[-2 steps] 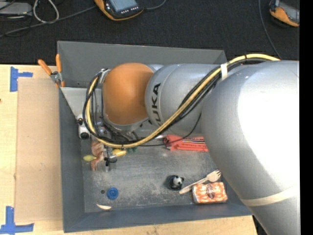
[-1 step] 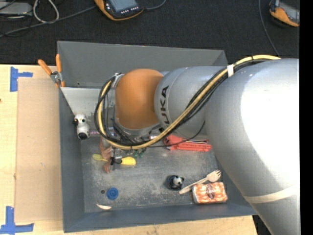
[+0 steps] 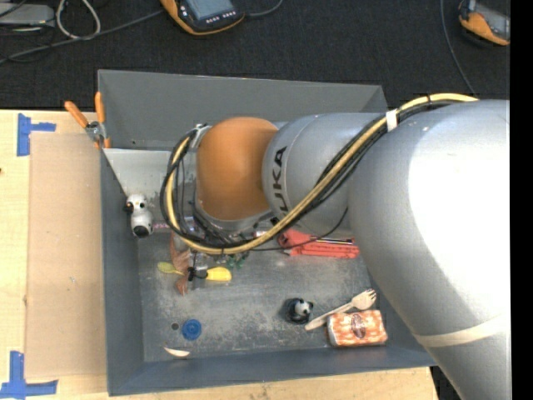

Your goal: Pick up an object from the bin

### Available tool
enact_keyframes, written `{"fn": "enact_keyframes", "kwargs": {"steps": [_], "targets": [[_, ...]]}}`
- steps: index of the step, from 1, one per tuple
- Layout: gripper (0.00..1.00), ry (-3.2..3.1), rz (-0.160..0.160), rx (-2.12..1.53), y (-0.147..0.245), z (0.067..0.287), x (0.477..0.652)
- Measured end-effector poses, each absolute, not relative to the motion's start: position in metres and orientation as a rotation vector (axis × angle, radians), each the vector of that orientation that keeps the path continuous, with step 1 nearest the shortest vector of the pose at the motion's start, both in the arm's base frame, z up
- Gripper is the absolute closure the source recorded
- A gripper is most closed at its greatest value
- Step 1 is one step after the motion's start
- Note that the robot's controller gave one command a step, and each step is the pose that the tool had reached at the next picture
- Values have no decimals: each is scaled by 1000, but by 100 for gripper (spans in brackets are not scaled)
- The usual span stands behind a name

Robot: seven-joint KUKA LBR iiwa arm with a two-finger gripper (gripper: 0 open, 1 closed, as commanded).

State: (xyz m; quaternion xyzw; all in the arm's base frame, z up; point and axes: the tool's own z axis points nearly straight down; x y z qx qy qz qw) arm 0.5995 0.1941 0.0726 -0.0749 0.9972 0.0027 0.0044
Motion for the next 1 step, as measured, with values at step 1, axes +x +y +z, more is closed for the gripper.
{"fn": "enact_keyframes", "kwargs": {"steps": [1], "targets": [[100, 3124, 9, -233, 194, 73, 600]]}}
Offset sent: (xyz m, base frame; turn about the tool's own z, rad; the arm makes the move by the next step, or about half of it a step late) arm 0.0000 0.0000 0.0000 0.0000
